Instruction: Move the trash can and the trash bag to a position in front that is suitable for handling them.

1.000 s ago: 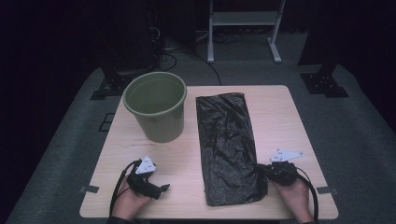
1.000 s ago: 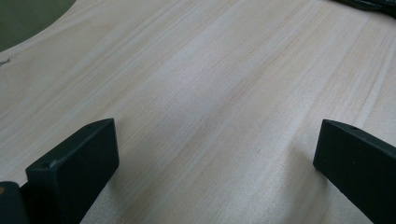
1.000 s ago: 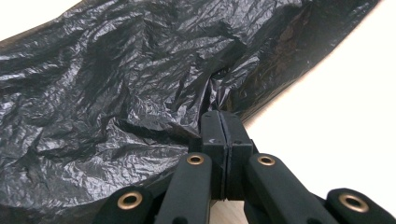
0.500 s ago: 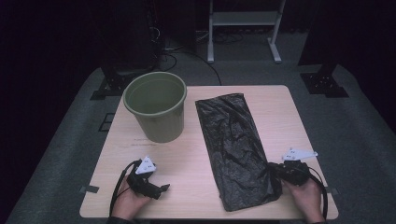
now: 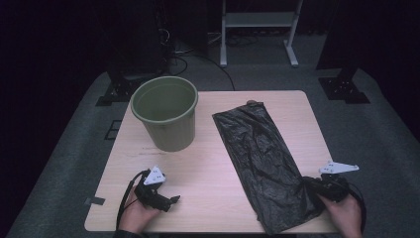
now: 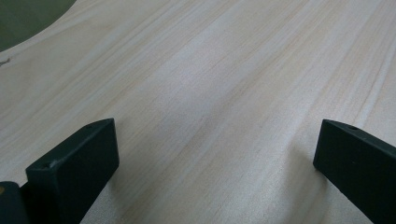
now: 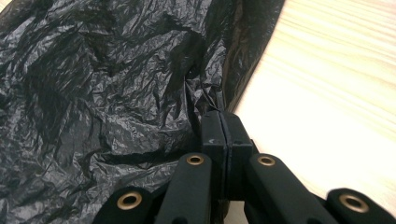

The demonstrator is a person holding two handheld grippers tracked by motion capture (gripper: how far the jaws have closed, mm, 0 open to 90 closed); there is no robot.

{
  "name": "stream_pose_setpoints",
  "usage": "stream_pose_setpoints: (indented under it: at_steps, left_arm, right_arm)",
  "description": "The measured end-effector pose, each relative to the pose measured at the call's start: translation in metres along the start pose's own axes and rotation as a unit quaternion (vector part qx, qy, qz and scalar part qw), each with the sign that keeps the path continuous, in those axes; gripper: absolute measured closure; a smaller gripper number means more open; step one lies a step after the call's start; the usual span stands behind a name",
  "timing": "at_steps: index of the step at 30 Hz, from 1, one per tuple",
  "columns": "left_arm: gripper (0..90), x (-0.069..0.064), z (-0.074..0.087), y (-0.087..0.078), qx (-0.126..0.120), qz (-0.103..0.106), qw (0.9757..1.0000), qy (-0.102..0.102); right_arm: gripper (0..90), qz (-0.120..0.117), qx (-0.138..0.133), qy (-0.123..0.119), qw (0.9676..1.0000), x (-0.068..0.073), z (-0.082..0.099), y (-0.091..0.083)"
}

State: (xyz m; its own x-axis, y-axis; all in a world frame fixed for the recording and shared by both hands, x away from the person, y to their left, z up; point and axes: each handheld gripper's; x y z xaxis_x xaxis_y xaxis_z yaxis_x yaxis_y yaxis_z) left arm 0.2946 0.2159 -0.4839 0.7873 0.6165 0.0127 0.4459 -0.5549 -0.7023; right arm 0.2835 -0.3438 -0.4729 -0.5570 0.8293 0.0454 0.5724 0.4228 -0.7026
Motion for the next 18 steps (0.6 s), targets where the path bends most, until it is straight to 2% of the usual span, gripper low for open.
stream_pose_setpoints:
  at_steps: [9, 14, 16, 17, 18]
  left_arm:
    - [0.0, 0.0, 0.0, 0.0, 0.0, 0.0, 1.0, 0.0]
    - [0.0, 0.0, 0.0, 0.0, 0.0, 0.001, 1.0, 0.001]
    - [0.0, 0.0, 0.0, 0.0, 0.0, 0.001, 1.0, 0.001]
    - [0.0, 0.0, 0.0, 0.0, 0.0, 0.001, 1.0, 0.001]
    - [0.0, 0.0, 0.0, 0.0, 0.0, 0.001, 1.0, 0.001]
  right_arm:
    - [84.7, 0.01, 0.005, 0.011, 0.9999, -0.007, 0.009, -0.007]
    - [66.7, 0.022, -0.011, 0.015, 0.9996, -0.005, 0.006, -0.012]
    - [63.9, 0.023, -0.013, 0.018, 0.9995, -0.004, 0.005, -0.013]
    - [54.9, 0.022, -0.016, 0.023, 0.9993, -0.002, 0.003, -0.014]
    - [54.9, 0.022, -0.016, 0.023, 0.9993, -0.002, 0.003, -0.014]
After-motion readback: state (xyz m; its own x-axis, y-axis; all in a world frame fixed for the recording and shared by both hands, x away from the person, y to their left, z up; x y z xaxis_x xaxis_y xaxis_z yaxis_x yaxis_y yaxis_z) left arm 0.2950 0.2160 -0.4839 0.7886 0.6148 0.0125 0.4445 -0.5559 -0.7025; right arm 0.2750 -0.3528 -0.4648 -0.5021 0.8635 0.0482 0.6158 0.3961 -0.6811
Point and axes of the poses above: each handheld gripper's, and its own axes: y roughly forward along the jaws, z roughly out of its underside, x roughly to its left
